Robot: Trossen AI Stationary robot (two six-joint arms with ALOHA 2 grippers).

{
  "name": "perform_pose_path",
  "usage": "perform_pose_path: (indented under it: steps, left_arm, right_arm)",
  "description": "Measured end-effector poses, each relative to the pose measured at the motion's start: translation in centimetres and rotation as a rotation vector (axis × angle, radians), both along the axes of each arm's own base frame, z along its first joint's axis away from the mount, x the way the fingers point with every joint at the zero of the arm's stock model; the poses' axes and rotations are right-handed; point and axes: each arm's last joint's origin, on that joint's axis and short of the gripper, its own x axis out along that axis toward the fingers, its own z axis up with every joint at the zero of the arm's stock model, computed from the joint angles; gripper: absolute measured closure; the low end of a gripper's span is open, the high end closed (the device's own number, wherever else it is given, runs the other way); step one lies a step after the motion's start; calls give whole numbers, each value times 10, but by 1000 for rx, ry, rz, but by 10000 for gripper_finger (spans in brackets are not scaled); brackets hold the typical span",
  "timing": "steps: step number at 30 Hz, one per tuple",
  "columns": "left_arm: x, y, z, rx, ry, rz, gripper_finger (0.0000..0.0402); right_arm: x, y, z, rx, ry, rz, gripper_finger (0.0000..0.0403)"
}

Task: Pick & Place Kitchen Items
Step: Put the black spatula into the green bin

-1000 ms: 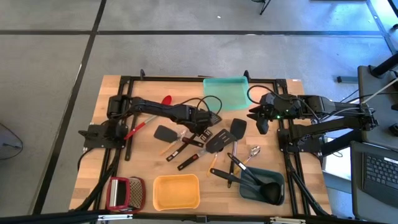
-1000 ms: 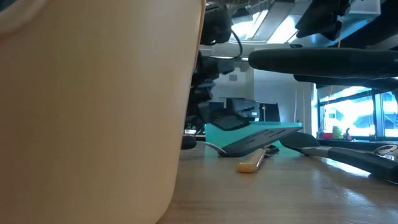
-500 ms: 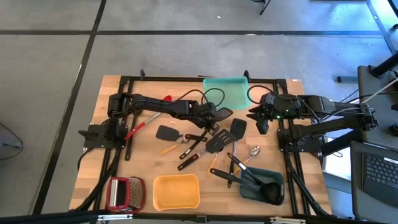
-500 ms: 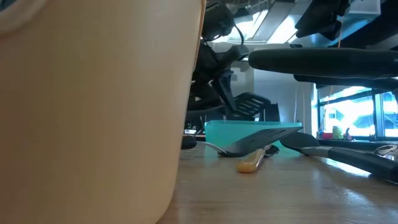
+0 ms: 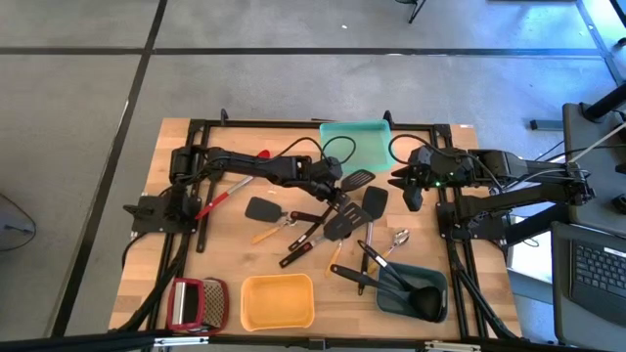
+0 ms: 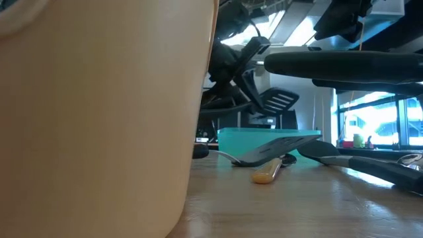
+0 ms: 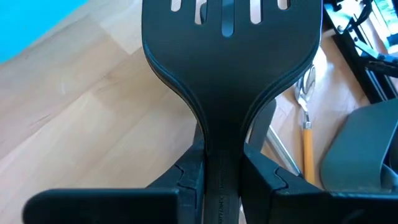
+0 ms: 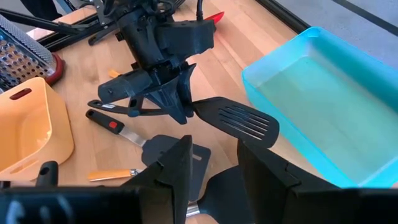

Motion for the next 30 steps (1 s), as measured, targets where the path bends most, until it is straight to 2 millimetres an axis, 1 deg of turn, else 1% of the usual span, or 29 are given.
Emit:
perform_pose_path:
  steps: [7,11,14,20,25,30]
  left_arm:
    - [1,-1,0,0,-11,-59,344]
    - [6,-1,-10,-2,-19,-100,344]
    - [13,-1,-17,-11,-55,-115,344]
    - [23,2,-18,-22,-162,-127,344]
    - [28,5,-25,-39,-196,-131,344]
    - [28,6,-25,-47,-205,-143,344]
  right_arm:
    - [0,0,0,-5,0,-5,272]
    - [0,-1,0,-22,0,-25,272]
    - [0,-1,0,-24,-2,-28,272]
    - [0,-1,0,-23,0,-27,272]
    - [0,-1,0,-23,-1,-27,272]
    - [0,-1,0,-23,0,-27,272]
